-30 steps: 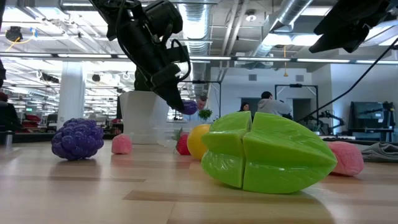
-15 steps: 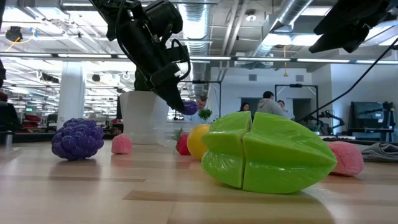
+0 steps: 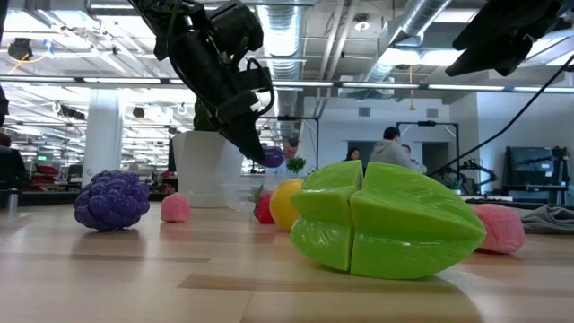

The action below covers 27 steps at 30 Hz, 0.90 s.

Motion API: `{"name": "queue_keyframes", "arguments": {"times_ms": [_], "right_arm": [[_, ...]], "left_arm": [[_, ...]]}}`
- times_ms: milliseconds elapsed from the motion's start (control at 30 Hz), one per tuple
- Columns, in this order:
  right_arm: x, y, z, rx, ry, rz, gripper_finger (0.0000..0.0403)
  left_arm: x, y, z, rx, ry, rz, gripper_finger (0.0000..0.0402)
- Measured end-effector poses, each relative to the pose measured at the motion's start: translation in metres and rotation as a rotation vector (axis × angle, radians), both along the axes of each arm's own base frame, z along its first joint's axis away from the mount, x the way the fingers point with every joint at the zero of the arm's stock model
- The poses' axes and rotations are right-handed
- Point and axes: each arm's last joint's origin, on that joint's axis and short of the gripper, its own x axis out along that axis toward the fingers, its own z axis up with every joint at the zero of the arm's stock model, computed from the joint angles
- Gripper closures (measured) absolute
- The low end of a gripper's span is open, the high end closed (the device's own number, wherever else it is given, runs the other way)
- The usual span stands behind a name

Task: Pick and placing Produce into tupperware
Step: Put the eggplant into the transparent bin, then put the left peach into the transparent bin

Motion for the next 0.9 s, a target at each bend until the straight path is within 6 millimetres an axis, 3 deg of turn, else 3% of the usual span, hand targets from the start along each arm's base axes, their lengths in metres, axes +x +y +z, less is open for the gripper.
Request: {"name": "queue_keyframes", "arguments": {"times_ms": [267, 633, 900], "right_arm": [[0.0, 0.0, 0.0001, 0.0, 0.0, 0.0, 0.0143], [0.0, -0.0004, 0.0002, -0.009, -0.006, -0.011, 0.0143], [0.0001, -0.0004, 0.0002, -0.009, -0.005, -0.011, 0.0143]], "left_arm": [[-0.0013, 0.0049, -0.0005, -0.049, -0.005, 0.0, 0.0253], [-0.0013, 0.0049, -0.0005, -0.041, -0.002, -0.006, 0.0186], [-0.0019, 0.002, -0.0009, -0.093, -0.001, -0.031, 0.0174]]}}
